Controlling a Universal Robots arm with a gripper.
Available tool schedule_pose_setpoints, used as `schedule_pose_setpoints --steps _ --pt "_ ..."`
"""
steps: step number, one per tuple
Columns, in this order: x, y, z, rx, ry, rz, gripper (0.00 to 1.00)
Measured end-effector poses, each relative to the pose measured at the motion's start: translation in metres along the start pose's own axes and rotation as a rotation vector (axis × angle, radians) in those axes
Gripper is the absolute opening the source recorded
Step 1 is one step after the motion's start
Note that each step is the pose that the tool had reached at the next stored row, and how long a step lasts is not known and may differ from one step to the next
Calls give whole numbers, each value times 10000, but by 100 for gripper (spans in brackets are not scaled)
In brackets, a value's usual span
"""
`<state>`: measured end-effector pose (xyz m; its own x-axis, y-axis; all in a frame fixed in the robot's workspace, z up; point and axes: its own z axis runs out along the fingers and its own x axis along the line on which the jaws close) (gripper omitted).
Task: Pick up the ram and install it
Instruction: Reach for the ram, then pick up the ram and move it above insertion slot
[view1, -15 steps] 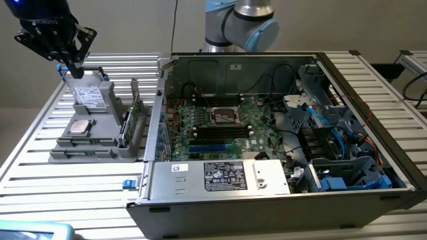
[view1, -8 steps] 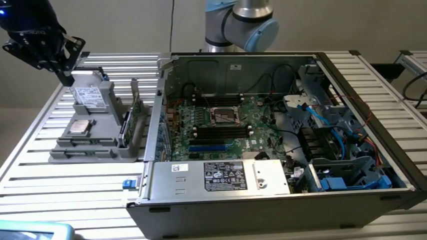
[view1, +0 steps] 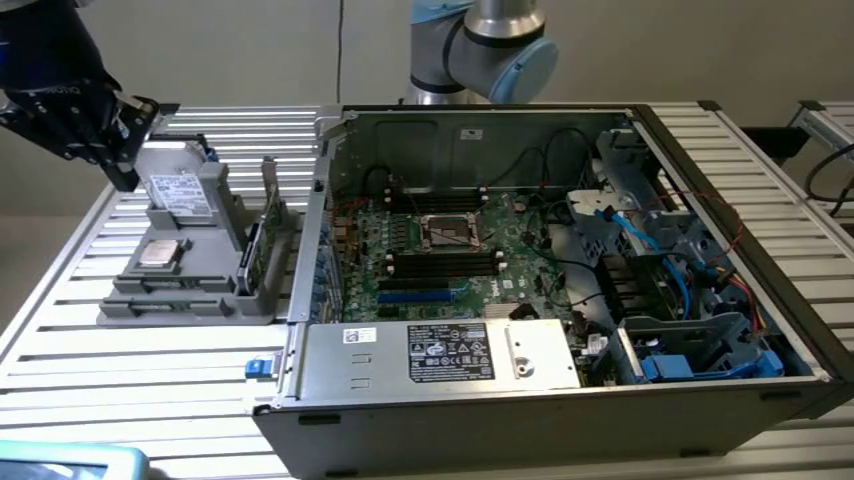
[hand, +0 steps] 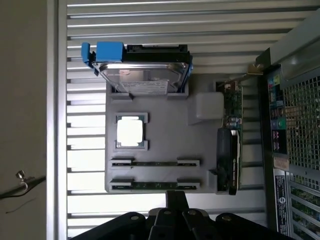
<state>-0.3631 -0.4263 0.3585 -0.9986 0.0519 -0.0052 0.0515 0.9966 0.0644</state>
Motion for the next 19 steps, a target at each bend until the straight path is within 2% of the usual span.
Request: schedule_pose_setpoints --steps 3,7,8,9,19 --pt "-2 -7 54 -15 0 1 11" --pt "-127 -4 119 -14 35 -5 11" --pt "-131 -4 122 -15 74 -6 11" --pt "-130 -4 122 -15 82 -5 11" --pt "-131 -4 121 -20 86 -14 11"
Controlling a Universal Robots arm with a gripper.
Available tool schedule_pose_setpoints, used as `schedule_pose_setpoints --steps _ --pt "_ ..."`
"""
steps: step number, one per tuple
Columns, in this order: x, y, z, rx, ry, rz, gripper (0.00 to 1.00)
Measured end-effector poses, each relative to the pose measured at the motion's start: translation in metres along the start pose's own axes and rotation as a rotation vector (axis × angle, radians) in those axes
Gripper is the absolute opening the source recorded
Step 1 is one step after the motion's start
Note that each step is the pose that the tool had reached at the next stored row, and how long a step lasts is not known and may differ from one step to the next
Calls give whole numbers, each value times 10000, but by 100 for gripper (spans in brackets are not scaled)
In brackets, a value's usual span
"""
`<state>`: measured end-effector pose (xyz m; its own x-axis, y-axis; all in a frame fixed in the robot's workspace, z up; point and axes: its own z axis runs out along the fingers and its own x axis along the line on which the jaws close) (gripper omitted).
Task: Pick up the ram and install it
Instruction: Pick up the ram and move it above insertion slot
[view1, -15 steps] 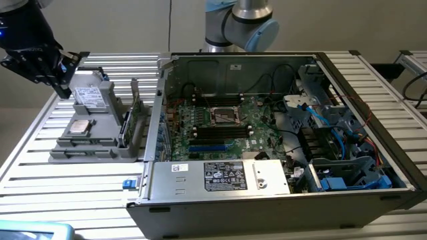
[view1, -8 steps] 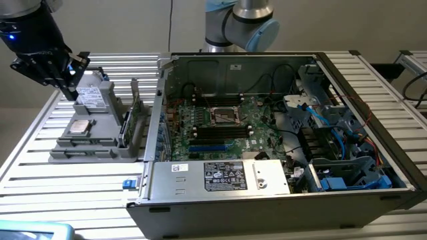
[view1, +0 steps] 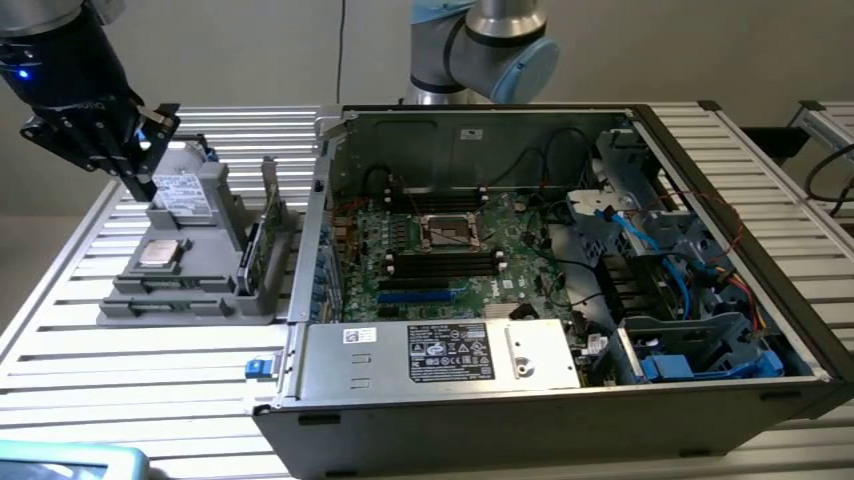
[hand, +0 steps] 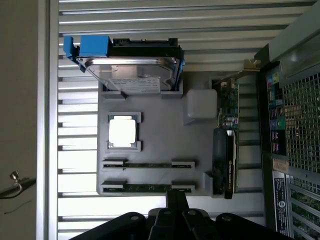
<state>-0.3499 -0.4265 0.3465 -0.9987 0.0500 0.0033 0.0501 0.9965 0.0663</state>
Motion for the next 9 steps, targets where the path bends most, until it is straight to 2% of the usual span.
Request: schedule_pose_setpoints --steps 5,7,9 --pt "0 -2 0 -21 1 -1 12" --pt "0 -2 0 -22 0 -1 24" --pt "0 -2 0 -22 0 -2 24"
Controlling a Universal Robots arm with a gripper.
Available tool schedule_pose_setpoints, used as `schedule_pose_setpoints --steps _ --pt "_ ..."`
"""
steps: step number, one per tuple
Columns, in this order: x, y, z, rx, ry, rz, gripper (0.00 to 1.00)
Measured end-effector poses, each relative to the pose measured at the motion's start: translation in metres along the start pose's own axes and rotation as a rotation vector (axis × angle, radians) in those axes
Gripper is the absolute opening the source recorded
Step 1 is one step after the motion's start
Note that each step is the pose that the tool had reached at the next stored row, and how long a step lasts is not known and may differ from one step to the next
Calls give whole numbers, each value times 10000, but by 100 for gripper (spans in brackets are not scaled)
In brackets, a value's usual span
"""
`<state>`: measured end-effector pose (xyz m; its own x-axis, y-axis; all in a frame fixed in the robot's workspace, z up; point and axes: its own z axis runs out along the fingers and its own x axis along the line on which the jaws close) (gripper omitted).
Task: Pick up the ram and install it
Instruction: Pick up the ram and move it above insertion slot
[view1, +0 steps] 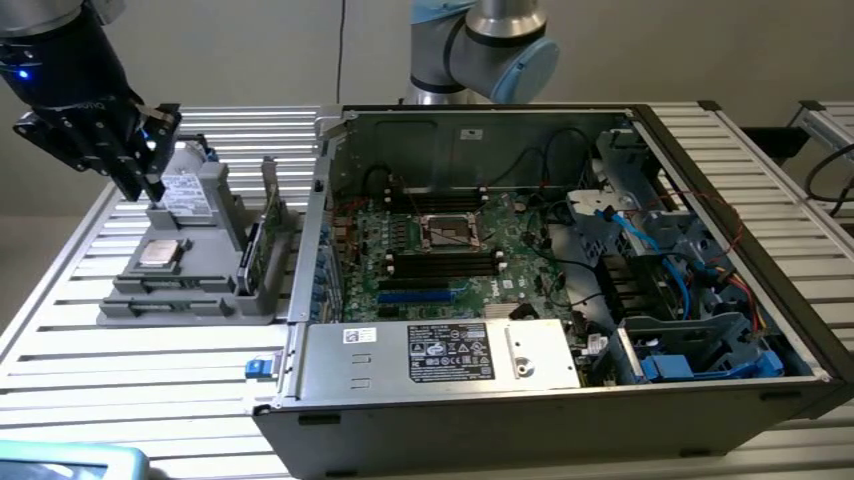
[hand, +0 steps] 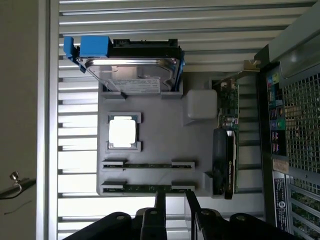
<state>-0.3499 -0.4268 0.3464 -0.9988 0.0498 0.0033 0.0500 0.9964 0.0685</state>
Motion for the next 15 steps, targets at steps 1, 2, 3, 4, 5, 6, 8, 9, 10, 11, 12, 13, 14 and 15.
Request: schedule_pose_setpoints --steps 1,2,3,4,5,6,8,9,10,11,12,13,14,15 --pt "0 0 0 0 0 0 31" --pt "0 0 0 -1 0 -1 31" --pt "0 0 0 0 1 -1 31" --pt "3 -1 0 -2 1 -2 31" --pt "8 -2 4 -10 2 -29 31" --pt "10 -2 9 -26 11 -156 31" --pt "11 -1 14 -26 38 -510 31" --pt "11 -2 17 -24 51 -695 31" --pt "12 -2 21 -25 63 -874 31" --pt "12 -2 23 -24 76 -1054 31" --pt "11 -2 26 -23 88 -1233 31" --pt "11 -3 30 -23 101 -1418 31" --pt "12 -3 33 -22 114 -1603 31" --pt "11 -3 36 -22 126 -1782 31"
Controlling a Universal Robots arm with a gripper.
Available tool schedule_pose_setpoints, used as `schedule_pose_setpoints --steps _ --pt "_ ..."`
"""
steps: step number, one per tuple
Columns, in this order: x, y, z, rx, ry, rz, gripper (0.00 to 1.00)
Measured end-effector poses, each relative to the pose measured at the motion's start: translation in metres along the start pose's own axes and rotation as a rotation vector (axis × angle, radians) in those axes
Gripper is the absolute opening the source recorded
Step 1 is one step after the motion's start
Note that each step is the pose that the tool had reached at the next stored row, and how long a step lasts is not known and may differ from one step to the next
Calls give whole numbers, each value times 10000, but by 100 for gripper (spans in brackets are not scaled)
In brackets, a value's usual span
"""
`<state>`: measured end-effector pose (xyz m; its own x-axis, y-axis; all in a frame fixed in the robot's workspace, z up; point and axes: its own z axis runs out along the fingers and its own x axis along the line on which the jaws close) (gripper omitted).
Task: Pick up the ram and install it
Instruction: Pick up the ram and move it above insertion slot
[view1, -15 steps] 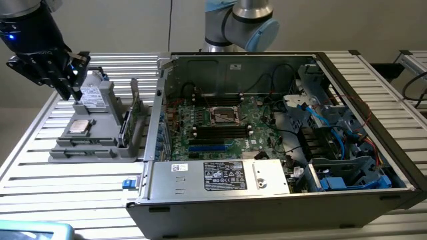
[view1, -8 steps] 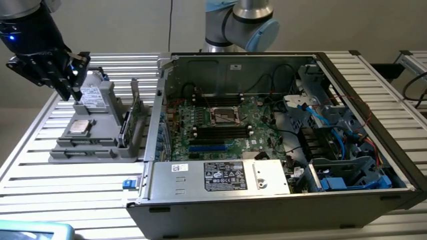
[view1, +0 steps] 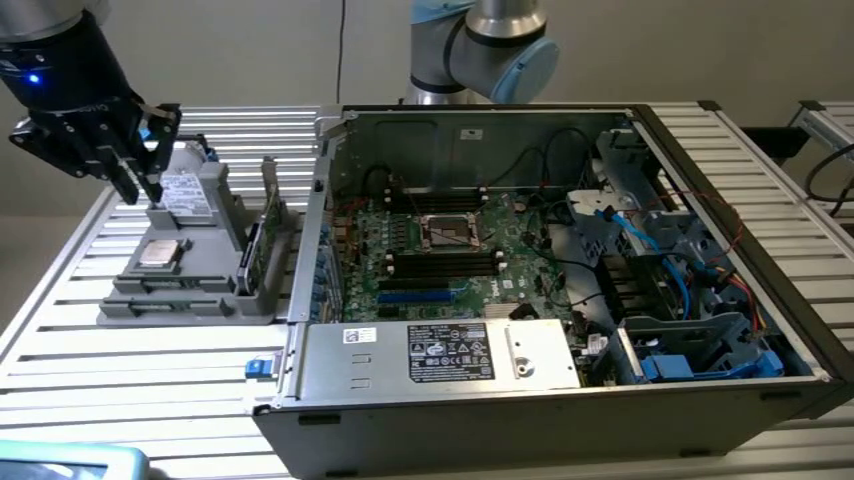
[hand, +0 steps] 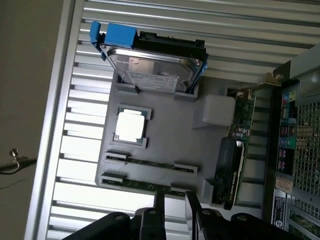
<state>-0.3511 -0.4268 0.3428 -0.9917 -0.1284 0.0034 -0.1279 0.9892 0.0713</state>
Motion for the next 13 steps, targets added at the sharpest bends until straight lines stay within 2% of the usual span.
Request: schedule_pose_setpoints --steps 13 --pt "0 -3 38 8 169 -2355 31"
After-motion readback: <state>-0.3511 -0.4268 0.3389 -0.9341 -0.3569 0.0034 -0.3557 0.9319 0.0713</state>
